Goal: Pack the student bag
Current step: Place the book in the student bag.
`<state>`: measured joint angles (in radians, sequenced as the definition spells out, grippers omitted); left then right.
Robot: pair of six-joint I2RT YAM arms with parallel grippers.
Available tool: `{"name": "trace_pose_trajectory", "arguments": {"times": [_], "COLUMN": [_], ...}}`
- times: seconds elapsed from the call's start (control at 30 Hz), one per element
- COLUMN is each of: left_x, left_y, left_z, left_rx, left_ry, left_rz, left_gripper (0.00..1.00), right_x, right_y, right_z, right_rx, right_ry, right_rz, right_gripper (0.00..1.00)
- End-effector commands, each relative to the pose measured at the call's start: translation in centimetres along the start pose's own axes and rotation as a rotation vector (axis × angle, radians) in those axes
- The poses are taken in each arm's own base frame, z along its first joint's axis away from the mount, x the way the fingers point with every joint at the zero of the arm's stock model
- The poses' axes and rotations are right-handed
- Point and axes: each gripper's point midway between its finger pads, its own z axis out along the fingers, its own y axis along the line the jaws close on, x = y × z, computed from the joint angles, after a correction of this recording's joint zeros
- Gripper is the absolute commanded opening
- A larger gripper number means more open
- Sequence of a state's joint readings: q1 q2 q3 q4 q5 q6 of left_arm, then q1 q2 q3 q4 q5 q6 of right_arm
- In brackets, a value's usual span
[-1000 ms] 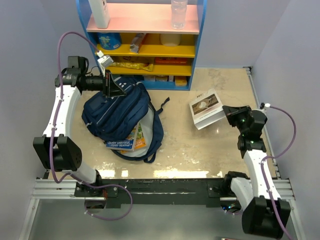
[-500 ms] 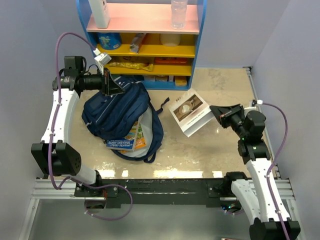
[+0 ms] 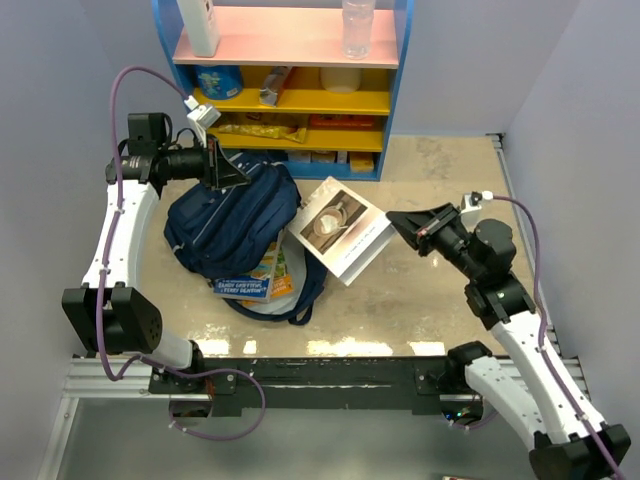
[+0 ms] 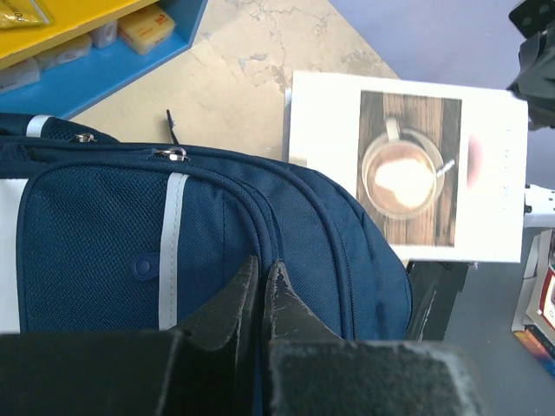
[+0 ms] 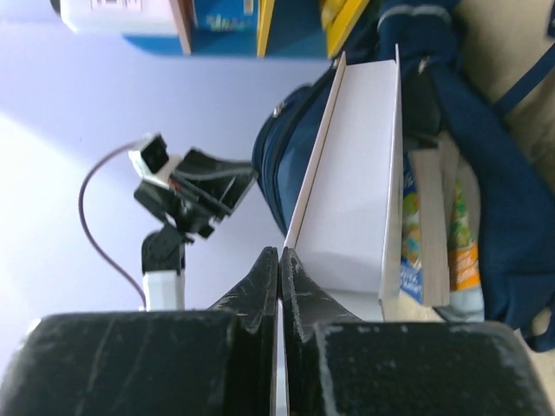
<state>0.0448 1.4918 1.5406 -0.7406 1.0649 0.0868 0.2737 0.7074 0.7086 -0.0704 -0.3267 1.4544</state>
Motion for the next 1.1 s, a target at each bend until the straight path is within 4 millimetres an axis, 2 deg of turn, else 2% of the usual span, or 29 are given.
{"name": "trace_pose_trajectory", "arguments": {"times": [0.0, 0.07, 0.23, 0.27, 0.33, 0.37, 0.43, 0.5, 0.53, 0.6, 0.63, 0.7, 0.73, 0.77, 0.87, 0.9, 0.93, 0.97, 1.07], "left_x": [-5.0, -5.0, -5.1, -5.3, -5.4, -5.6, -5.7, -5.9, -5.9, -5.9, -5.9, -5.6, -5.5, -5.2, -4.9, -4.9, -4.8, -4.7, -4.5], "left_y": [-4.4, -4.6, -4.9, -5.1, -5.5, -5.7, -6.2, -6.8, -7.1, -7.5, -7.5, -7.5, -7.3, -7.3, -7.0, -6.7, -6.7, -6.5, -5.8], "left_z": [-1.5, -1.5, -1.7, -1.8, -1.9, -2.0, -2.1, -2.3, -2.3, -2.4, -2.3, -2.3, -2.2, -2.2, -2.1, -2.1, -2.1, -2.0, -1.8], "left_rx": [0.121, 0.122, 0.125, 0.126, 0.134, 0.138, 0.157, 0.176, 0.185, 0.206, 0.209, 0.215, 0.211, 0.209, 0.195, 0.182, 0.179, 0.172, 0.147], "left_ry": [-0.13, -0.13, -0.133, -0.136, -0.137, -0.141, -0.141, -0.146, -0.148, -0.156, -0.157, -0.153, -0.15, -0.143, -0.136, -0.137, -0.134, -0.132, -0.128], "left_rz": [0.174, 0.174, 0.18, 0.185, 0.164, 0.166, 0.147, 0.129, 0.123, 0.111, 0.112, 0.112, 0.109, 0.102, 0.114, 0.127, 0.123, 0.125, 0.123], "left_gripper": [0.0, 0.0, 0.0, 0.0, 0.0, 0.0, 0.0, 0.0, 0.0, 0.0, 0.0, 0.0, 0.0, 0.0, 0.0, 0.0, 0.0, 0.0, 0.0], "right_x": [1.1, 2.7, 4.8, 5.8, 6.3, 7.1, 7.0, 7.2, 7.6, 8.5, 9.3, 11.5, 12.2, 13.6, 14.9, 14.7, 14.5, 14.2, 13.3], "right_y": [5.4, 5.3, 5.5, 5.4, 4.9, 4.6, 3.3, 3.0, 1.7, 1.3, 0.6, -0.6, -0.1, -1.8, -3.8, -4.8, -6.0, -6.2, -8.5], "right_z": [0.4, 1.2, 3.5, 3.9, 5.6, 6.1, 8.0, 9.2, 10.7, 12.4, 14.2, 15.9, 16.6, 17.4, 17.3, 17.0, 16.6, 16.0, 14.5], "right_rx": [-0.161, -0.161, -0.168, -0.166, -0.151, -0.142, -0.118, -0.122, -0.094, -0.093, -0.075, -0.036, -0.044, -0.007, 0.044, 0.079, 0.115, 0.13, 0.207], "right_ry": [-0.001, 0.035, 0.07, 0.092, 0.08, 0.091, 0.046, 0.01, 0.0, -0.012, 0.0, 0.042, 0.056, 0.087, 0.121, 0.11, 0.109, 0.107, 0.099], "right_rz": [0.024, 0.035, 0.051, 0.041, 0.037, 0.033, 0.014, -0.012, -0.025, -0.049, -0.068, -0.102, -0.111, -0.129, -0.159, -0.176, -0.196, -0.225, -0.322], "right_gripper": [0.0, 0.0, 0.0, 0.0, 0.0, 0.0, 0.0, 0.0, 0.0, 0.0, 0.0, 0.0, 0.0, 0.0, 0.01, 0.17, 0.27, 0.38, 0.5]}}
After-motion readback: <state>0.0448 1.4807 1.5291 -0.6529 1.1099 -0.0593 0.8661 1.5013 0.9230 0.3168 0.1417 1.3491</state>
